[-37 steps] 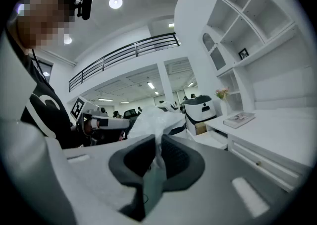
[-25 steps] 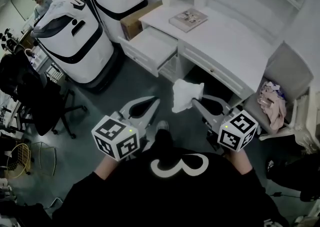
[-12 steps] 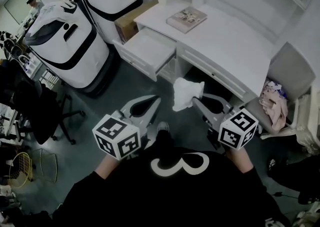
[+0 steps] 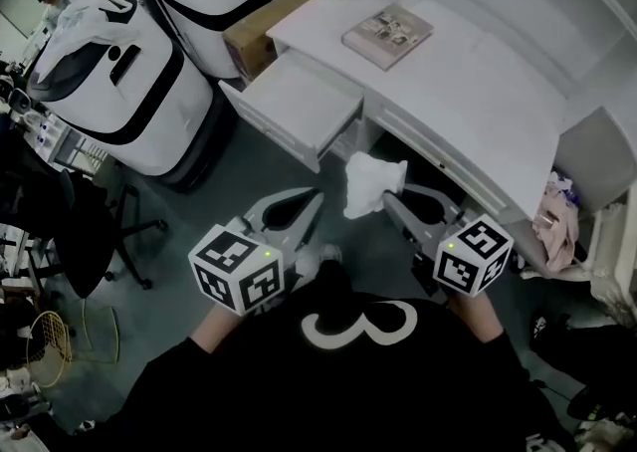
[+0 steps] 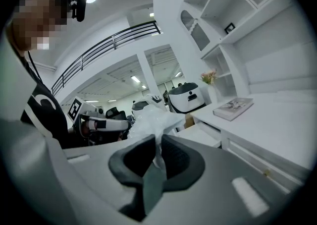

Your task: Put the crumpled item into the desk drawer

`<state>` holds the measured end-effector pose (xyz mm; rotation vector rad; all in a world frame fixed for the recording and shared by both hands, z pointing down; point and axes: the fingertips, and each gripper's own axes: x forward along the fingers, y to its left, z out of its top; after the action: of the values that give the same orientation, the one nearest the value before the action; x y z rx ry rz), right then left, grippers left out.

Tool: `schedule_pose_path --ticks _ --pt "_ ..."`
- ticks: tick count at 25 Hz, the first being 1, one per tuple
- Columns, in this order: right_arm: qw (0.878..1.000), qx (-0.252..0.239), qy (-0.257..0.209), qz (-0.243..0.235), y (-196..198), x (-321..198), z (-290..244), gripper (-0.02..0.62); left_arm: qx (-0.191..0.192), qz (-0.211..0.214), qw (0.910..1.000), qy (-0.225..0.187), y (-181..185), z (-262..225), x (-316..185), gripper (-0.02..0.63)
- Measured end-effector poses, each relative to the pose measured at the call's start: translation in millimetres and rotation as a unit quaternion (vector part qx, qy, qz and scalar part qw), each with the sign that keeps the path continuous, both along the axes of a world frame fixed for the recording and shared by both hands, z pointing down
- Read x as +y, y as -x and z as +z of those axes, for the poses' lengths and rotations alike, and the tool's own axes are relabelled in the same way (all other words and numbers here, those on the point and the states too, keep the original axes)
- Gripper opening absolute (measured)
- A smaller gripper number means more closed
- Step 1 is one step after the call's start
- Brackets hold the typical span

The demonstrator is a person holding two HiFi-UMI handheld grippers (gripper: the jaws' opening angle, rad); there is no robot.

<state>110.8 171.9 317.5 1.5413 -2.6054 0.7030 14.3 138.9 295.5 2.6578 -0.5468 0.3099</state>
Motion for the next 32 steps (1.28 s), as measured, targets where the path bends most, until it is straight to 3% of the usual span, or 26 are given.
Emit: schedule_pose_path --ticks 15,32 --pt "0.999 0.023 0.043 -0.004 1 -171 28 0.038 -0.002 -0.014 0.9996 0.024 3 35 -182 0.011" --pt "0.997 0.055 0.049 -0.032 7 -259 49 0.038 -0.02 -0.058 0.9978 0.024 19 61 -252 0.011"
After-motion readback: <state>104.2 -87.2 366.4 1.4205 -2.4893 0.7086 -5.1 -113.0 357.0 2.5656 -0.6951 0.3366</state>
